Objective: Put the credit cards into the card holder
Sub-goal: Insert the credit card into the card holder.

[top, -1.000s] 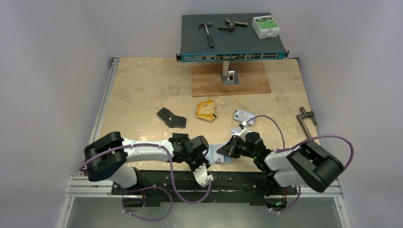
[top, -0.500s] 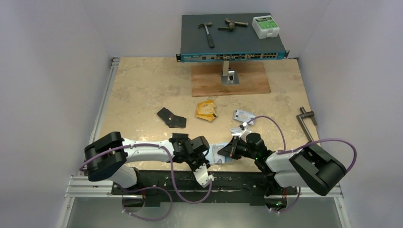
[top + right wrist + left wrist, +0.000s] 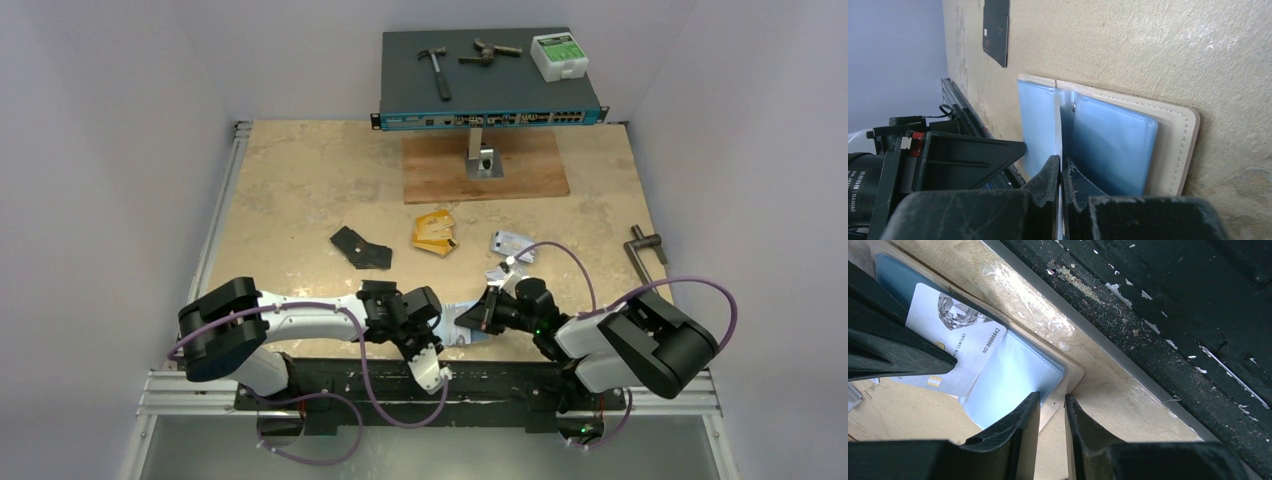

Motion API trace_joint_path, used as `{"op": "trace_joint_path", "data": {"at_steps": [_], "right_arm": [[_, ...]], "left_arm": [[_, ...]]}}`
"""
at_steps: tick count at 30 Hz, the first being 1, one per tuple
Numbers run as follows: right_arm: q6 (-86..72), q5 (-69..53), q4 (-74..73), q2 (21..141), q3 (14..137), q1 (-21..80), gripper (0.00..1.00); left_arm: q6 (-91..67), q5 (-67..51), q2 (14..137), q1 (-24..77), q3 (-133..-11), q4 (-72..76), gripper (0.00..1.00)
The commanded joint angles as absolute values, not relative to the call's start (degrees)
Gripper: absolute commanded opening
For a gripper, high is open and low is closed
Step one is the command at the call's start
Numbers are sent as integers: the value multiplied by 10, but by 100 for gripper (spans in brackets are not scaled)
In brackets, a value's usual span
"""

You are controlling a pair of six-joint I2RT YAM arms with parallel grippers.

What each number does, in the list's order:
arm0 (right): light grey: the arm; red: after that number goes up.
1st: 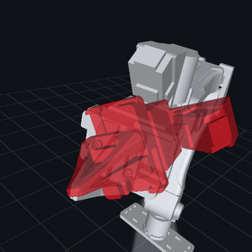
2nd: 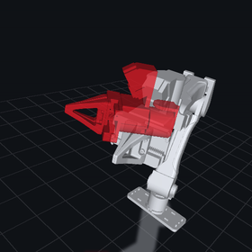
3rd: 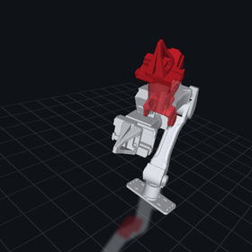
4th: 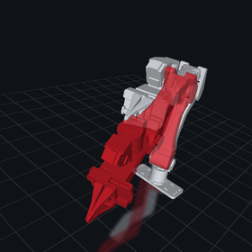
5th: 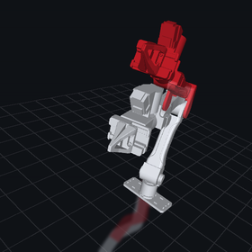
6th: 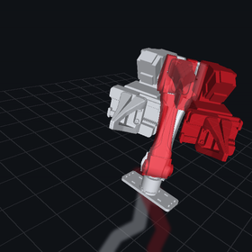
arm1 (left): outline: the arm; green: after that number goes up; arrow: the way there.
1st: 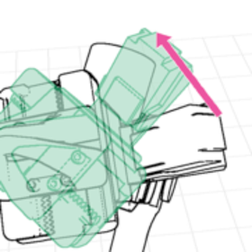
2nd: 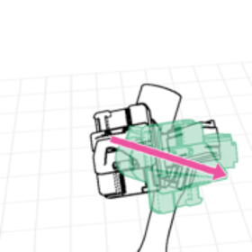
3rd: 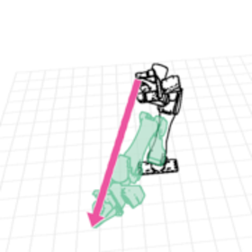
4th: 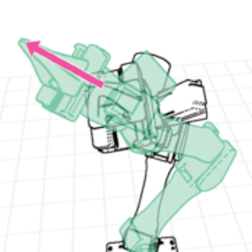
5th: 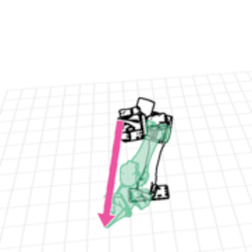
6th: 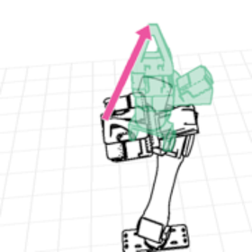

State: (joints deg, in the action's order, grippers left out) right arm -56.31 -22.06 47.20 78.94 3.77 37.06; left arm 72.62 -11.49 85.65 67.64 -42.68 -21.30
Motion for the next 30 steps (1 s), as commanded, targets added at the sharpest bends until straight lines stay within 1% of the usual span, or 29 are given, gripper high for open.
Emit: {"op": "trace_joint_path", "data": {"at_steps": [1, 13, 20, 25, 26, 30], "right_arm": [[-527, -215, 442, 804, 52, 373, 0], [-518, -228, 491, 876, 69, 373, 0], [-491, -219, 434, 862, 91, 373, 0], [-486, -212, 425, 861, 88, 373, 0], [-486, -212, 422, 860, 85, 373, 1], [-482, -207, 388, 840, 76, 375, 14]], "left_arm": [[718, -115, 862, 679, -446, -205, 23], [721, -114, 858, 681, -441, -207, 23], [722, -114, 855, 683, -437, -210, 23], [722, -114, 855, 684, -437, -208, 23], [722, -114, 855, 684, -438, -208, 23], [720, -113, 856, 685, -439, -207, 23]]}}
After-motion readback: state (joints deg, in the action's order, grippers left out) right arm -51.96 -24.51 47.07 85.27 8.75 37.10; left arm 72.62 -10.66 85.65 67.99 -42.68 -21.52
